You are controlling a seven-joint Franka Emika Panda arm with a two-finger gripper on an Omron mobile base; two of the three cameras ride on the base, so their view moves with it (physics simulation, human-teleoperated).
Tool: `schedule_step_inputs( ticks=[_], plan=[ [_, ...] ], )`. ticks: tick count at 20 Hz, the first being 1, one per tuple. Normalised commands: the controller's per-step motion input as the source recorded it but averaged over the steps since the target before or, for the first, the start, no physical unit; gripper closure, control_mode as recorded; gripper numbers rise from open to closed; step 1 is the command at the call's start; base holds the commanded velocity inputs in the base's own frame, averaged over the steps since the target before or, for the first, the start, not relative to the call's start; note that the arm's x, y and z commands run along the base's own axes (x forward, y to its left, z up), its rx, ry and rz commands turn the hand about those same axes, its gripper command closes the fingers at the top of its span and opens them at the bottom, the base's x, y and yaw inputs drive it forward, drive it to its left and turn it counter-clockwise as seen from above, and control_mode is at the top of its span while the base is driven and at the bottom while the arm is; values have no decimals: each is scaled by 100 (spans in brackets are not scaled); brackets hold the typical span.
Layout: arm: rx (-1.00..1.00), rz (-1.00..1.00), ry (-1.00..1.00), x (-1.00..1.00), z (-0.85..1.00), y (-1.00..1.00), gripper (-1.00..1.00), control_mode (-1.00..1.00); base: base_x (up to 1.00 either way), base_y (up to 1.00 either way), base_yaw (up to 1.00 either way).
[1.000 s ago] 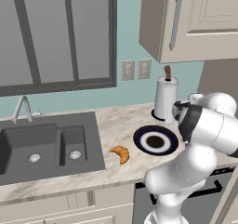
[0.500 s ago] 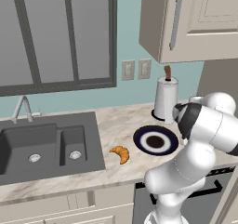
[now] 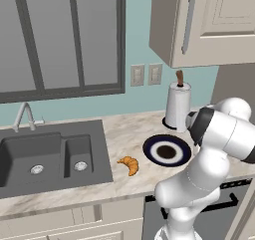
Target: Place the pastries on the plates.
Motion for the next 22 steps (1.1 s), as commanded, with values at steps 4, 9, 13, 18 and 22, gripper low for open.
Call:
schedule_step_inputs(
  ticks=[4,9,13,18,22],
  plan=[
    [1,0,-5,-7,-45,0,-100,-100,0,0,0],
    [1,0,-1,-5,-14,0,-100,-100,0,0,0],
    [0,0,0,0,0,0,-100,-100,0,0,0],
    [0,0,0,0,0,0,100,-100,0,0,0],
    [0,0,0,0,0,0,100,-100,0,0,0]
  ],
)
